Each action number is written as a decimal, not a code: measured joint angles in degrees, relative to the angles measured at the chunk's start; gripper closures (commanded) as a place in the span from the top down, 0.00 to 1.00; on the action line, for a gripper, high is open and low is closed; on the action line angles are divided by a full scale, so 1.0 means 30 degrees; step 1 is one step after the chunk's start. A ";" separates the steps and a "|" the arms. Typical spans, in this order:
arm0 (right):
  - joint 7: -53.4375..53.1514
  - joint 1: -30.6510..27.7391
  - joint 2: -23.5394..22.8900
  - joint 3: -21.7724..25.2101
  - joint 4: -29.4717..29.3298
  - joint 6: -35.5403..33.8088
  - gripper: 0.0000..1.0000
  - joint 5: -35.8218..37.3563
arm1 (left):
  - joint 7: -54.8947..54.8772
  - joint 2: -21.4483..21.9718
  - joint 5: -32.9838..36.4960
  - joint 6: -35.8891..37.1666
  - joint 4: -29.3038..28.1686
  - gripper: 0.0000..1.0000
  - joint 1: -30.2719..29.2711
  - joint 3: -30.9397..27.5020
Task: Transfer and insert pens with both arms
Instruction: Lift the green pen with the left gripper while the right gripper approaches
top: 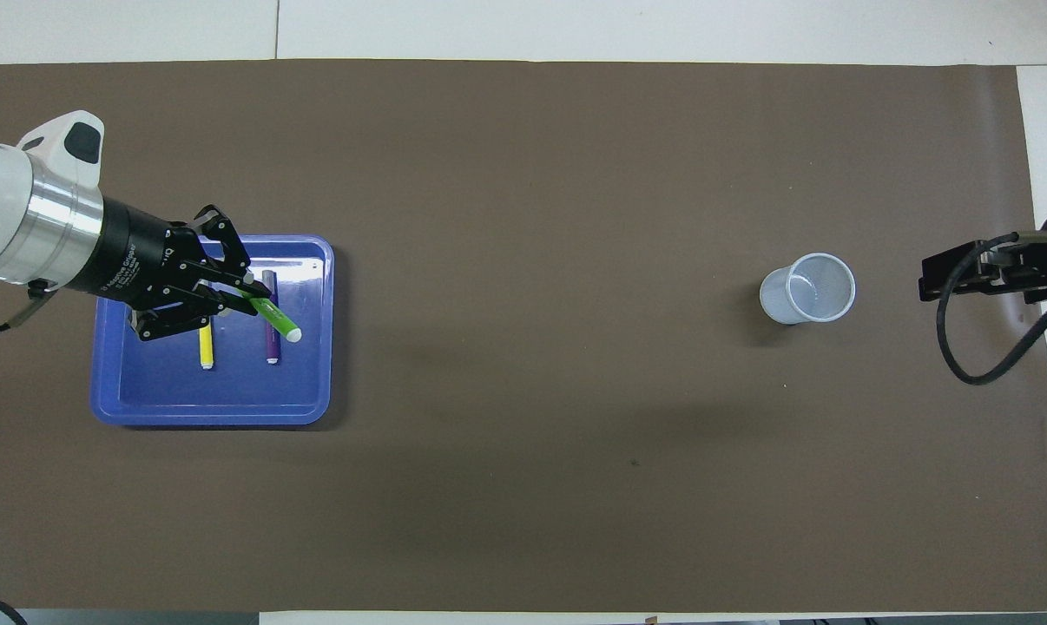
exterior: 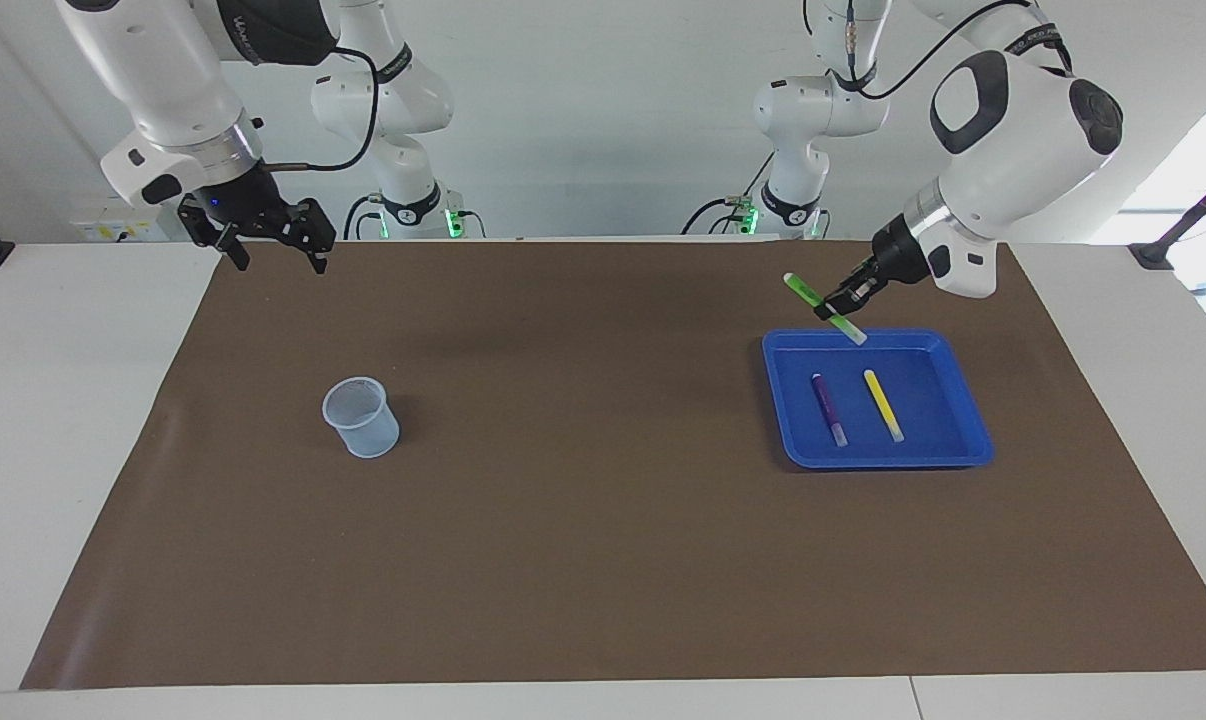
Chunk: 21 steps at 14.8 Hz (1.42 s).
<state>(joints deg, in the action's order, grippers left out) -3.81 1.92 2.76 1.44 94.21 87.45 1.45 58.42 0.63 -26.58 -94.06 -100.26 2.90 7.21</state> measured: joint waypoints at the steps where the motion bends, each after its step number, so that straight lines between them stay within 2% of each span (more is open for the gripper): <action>1: 0.0000 0.0007 0.0000 -0.0027 0.0000 0.0001 1.00 -0.0232 | 0.2154 0.0294 -0.0854 0.0083 -0.0010 0.00 0.0003 0.0323; 3: -0.0001 -0.0010 0.0001 -0.0031 0.0000 0.0001 1.00 -0.1655 | 0.4885 0.0548 -0.2678 0.0095 -0.0123 0.00 0.0013 0.0881; 7: -0.0001 0.0000 0.0010 -0.0039 0.0027 0.0042 1.00 -0.3992 | 0.7403 0.0903 -0.6450 -0.0310 -0.1320 0.00 0.0138 0.1374; 12: -0.0053 0.0064 0.0112 -0.0361 0.0625 0.0950 1.00 -0.8795 | 1.0423 0.2409 -1.0507 -0.4967 -0.4742 0.00 0.2093 0.1487; 17: -0.2800 0.0185 0.0503 -0.2744 0.1951 0.4348 1.00 -1.1191 | 1.2245 0.3799 -1.3278 -1.0217 -0.7516 0.00 0.4840 0.1541; 19: -0.3213 0.0257 0.0762 -0.3358 0.2907 0.5681 1.00 -1.2823 | 1.2665 0.4134 -1.4055 -1.1420 -0.8192 0.00 0.5196 0.1537; 21: -0.3375 0.0248 0.0927 -0.3981 0.3362 0.6259 1.00 -1.3405 | 1.2919 0.4259 -1.4157 -1.1984 -0.8431 0.00 0.5414 0.1516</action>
<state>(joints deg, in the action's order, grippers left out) -13.93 2.66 5.54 -10.51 104.30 106.23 -38.76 97.18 13.41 -69.05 -130.01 -125.55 19.14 11.76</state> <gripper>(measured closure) 0.000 0.833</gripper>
